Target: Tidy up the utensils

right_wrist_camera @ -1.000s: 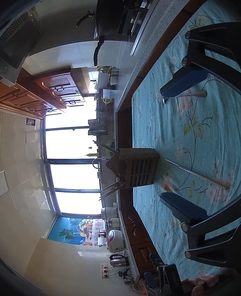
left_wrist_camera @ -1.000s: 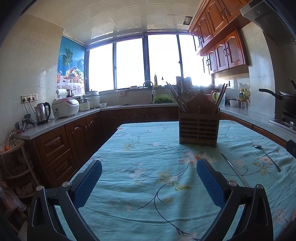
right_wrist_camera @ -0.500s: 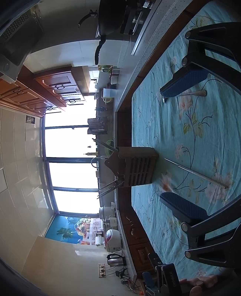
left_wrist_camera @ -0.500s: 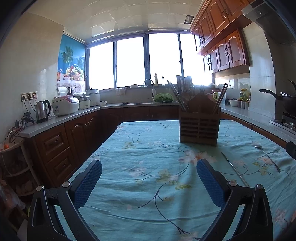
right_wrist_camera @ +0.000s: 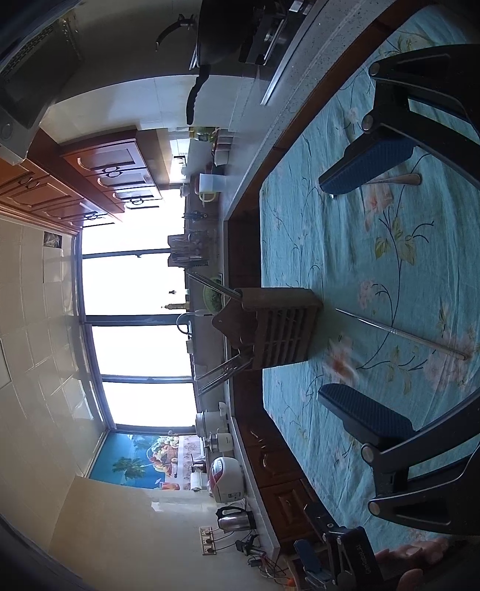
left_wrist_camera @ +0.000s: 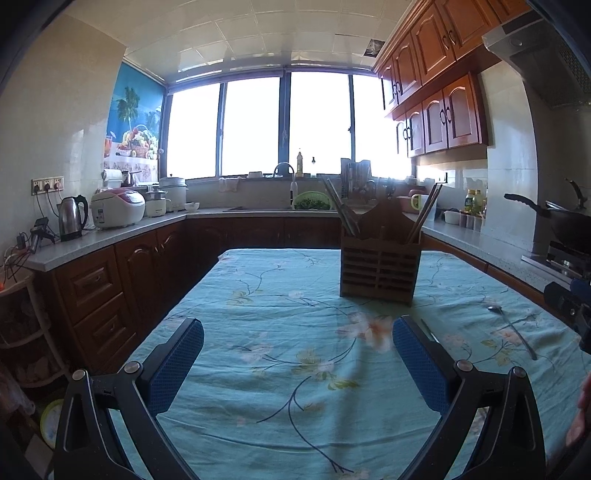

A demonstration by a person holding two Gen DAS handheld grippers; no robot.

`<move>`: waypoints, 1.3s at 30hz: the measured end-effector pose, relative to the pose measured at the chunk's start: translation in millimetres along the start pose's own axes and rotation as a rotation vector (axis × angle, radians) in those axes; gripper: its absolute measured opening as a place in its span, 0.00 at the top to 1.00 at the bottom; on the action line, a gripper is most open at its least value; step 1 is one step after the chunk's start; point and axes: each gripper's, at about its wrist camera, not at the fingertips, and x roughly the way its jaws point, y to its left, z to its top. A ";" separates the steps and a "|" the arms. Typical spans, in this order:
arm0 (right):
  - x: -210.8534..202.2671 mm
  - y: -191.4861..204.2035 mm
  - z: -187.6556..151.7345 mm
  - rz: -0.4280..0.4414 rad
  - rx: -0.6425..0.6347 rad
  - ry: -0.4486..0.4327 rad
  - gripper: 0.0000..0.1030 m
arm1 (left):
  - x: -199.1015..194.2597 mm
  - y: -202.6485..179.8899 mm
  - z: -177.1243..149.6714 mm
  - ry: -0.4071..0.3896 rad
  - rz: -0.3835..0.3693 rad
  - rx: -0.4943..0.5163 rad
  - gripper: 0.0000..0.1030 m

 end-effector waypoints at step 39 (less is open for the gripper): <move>5.8 -18.3 3.0 -0.009 0.079 0.014 0.00 | 15.1 -20.3 17.6 0.104 0.022 -0.002 0.01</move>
